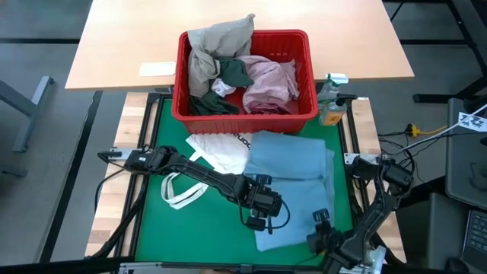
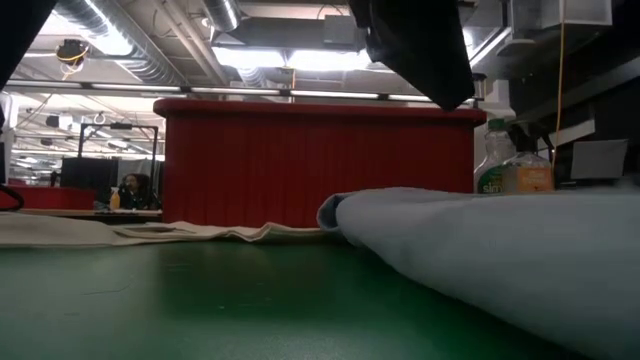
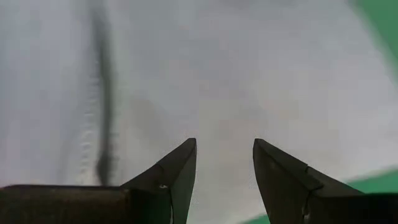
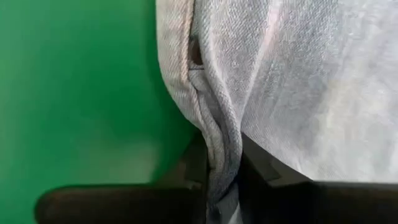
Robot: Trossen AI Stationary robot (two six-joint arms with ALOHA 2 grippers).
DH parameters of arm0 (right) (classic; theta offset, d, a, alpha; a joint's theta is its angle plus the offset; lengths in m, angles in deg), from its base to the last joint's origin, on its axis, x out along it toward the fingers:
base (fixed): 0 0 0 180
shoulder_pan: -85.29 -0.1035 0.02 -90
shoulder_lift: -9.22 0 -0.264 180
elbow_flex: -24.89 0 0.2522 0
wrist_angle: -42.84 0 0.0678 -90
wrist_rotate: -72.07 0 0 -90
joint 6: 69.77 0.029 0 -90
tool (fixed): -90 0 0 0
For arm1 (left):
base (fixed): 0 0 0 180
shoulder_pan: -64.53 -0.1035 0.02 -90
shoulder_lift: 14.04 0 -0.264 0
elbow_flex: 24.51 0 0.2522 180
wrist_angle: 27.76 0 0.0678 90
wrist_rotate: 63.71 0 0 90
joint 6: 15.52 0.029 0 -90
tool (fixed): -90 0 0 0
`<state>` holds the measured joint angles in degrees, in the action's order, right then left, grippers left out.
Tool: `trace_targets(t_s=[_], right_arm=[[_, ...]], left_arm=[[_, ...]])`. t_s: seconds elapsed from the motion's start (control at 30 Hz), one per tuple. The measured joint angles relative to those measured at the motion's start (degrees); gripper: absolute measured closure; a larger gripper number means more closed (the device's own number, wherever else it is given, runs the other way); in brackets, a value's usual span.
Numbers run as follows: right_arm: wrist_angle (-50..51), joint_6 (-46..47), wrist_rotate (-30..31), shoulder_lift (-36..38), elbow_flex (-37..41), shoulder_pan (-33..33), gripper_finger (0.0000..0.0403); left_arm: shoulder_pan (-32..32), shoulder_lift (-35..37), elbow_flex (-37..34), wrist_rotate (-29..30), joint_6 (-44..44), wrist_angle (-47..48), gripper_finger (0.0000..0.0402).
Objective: Fold laundry
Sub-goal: Fold the blue jeans
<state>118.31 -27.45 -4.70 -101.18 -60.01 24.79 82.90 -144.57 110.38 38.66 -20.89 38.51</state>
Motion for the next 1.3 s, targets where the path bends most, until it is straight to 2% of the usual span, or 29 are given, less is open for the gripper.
trace_targets(t_s=[0.13, 0.33, 0.53, 0.67, 1.03, 1.3], right_arm=[[2.62, -1.92, 0.68, 0.14, -0.24, 0.73, 0.0359], [3.02, -5.4, -0.37, 0.18, -0.25, 0.71, 0.0327], [5.71, -5.01, -5.61, 0.49, -0.35, 0.64, 0.0357], [5.43, -3.13, -8.86, 1.77, -0.35, 0.64, 0.0358], [5.71, -3.71, -7.19, 10.13, -0.4, 4.12, 0.0354], [4.17, -3.31, -7.27, 16.5, -0.41, 10.97, 0.0354]], left_arm=[[0.34, -0.03, 1.68, -5.14, -0.02, 0.84, 0.0248], [1.05, -0.03, 1.81, -6.2, -0.06, 3.18, 0.0248], [0.85, -0.03, 1.81, -6.06, 1.28, 9.43, 0.0248], [1.23, -0.03, 1.81, -6.09, 1.6, 10.93, 0.0248], [3.65, -0.03, 1.81, -5.98, 4.51, 11.2, 0.0248], [4.63, -0.03, 1.81, -4.96, 4.49, 11.38, 0.0248]])
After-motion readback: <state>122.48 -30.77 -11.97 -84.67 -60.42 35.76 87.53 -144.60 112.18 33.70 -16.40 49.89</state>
